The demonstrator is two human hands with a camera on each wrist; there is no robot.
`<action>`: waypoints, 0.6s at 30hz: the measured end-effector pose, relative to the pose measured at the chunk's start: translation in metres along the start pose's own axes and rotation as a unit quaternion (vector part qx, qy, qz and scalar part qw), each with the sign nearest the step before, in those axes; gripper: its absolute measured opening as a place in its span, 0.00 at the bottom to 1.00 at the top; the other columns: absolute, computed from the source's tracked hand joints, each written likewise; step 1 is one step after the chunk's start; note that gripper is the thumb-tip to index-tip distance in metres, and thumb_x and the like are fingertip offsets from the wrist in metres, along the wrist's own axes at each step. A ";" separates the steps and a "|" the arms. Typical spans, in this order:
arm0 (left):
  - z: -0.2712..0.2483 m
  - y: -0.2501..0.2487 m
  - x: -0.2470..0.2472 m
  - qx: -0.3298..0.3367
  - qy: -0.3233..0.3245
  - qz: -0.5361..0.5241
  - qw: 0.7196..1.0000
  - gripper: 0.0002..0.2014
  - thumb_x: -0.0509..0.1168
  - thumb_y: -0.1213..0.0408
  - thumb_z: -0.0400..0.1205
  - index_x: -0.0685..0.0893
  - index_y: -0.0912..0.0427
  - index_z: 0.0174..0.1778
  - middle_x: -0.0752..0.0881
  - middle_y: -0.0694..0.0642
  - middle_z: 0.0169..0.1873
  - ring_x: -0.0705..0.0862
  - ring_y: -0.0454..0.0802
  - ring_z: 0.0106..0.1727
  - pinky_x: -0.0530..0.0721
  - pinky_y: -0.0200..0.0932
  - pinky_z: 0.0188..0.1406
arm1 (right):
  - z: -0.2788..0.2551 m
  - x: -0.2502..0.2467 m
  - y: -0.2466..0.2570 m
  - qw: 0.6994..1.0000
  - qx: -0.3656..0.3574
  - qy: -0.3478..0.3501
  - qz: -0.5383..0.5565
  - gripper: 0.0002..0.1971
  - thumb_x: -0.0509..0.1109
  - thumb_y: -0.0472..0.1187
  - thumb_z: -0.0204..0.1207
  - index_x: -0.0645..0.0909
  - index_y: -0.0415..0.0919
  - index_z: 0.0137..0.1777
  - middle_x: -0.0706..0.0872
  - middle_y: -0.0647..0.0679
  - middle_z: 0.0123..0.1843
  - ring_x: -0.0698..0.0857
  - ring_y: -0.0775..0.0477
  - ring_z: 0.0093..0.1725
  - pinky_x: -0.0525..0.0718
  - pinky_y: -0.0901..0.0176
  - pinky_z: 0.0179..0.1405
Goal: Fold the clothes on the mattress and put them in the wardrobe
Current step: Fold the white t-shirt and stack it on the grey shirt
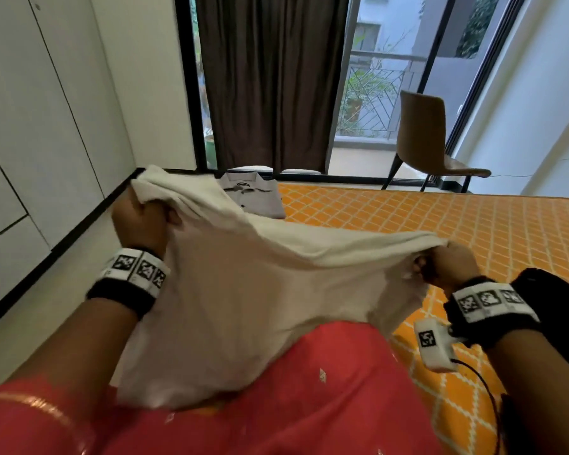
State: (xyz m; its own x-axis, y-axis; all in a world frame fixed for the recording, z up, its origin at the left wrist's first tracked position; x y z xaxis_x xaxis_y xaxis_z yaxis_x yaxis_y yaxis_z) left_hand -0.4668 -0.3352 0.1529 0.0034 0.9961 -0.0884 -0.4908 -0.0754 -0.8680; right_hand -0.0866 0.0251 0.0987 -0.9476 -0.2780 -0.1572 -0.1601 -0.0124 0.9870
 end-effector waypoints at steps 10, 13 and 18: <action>0.032 0.077 0.139 -0.103 0.414 0.146 0.892 0.60 0.75 0.47 0.69 0.37 0.51 0.85 0.52 0.59 0.84 0.65 0.54 0.80 0.65 0.51 0.78 | 0.078 0.094 -0.013 0.986 -0.029 0.148 -0.068 0.45 0.76 0.26 0.71 0.55 0.58 0.77 0.82 0.41 0.58 0.85 0.37 0.52 0.86 0.43 0.43; -0.028 0.085 0.136 -0.044 0.535 0.244 0.807 0.46 0.67 0.30 0.70 0.72 0.66 0.70 0.79 0.56 0.62 0.78 0.52 0.59 0.70 0.41 0.60 | 0.051 0.123 -0.069 0.912 -0.054 0.308 -0.265 0.35 0.82 0.38 0.68 0.66 0.60 0.67 0.81 0.42 0.61 0.82 0.39 0.58 0.84 0.56 0.47; -0.177 0.176 0.085 -0.003 0.662 0.419 0.622 0.74 0.35 0.09 0.42 0.51 0.47 0.85 0.51 0.57 0.86 0.55 0.53 0.85 0.54 0.50 0.82 | 0.013 0.109 -0.181 0.735 -0.158 0.397 -0.526 0.21 0.57 0.66 0.70 0.58 0.89 0.60 0.68 0.65 0.75 0.71 0.56 0.74 0.74 0.49 0.67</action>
State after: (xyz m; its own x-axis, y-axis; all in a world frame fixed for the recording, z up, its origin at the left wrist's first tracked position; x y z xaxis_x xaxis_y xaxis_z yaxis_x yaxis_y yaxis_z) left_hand -0.3986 -0.2718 -0.0935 0.4648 -0.3035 -0.8318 -0.8002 -0.5460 -0.2480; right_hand -0.1642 0.0092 -0.0980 0.1358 -0.4259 -0.8945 -0.4980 -0.8099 0.3100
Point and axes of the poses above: each hand's wrist, its own z-axis towards the middle knuckle, its own x-axis out of the palm, y = z × x, the point moved 8 cm from there along z, towards the middle knuckle
